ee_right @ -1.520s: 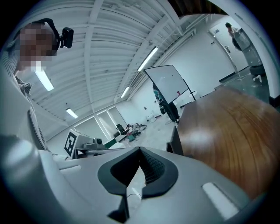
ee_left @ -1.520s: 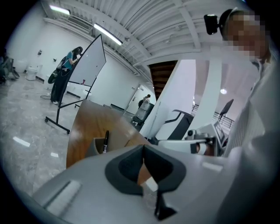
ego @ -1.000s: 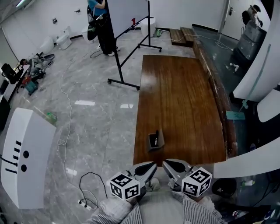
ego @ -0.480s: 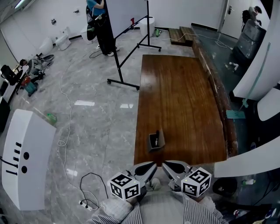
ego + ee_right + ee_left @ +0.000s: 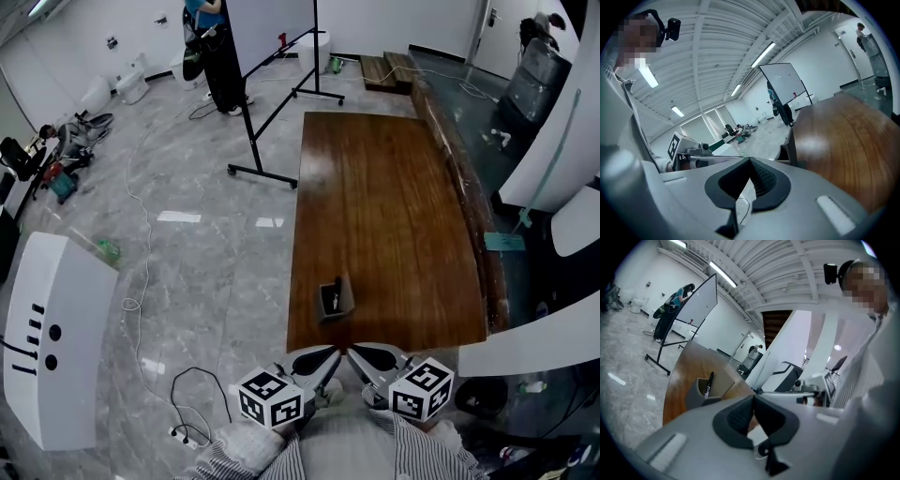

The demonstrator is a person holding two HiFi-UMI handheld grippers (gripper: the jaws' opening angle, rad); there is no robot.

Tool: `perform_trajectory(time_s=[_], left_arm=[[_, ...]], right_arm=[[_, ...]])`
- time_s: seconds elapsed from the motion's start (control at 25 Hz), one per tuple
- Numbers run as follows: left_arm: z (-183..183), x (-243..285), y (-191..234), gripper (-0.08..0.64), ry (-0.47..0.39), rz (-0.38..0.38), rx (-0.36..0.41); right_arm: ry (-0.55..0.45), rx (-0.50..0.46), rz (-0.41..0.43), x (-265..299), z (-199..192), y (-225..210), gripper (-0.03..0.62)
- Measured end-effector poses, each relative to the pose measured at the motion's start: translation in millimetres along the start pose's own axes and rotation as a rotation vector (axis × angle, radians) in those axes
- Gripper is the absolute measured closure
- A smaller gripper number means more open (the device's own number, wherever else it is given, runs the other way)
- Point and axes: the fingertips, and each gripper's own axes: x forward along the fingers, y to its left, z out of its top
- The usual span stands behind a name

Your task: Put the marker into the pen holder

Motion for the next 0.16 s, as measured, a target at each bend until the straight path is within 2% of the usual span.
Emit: perform_trajectory(time_s=[0.16], left_arm=[[-0.1,0.4,2.7,0.552,0.004,-0.006,-0.011]], right_arm=[[0.001,-0.006,-0.002,2.6,0.8,-0.7,0.594]])
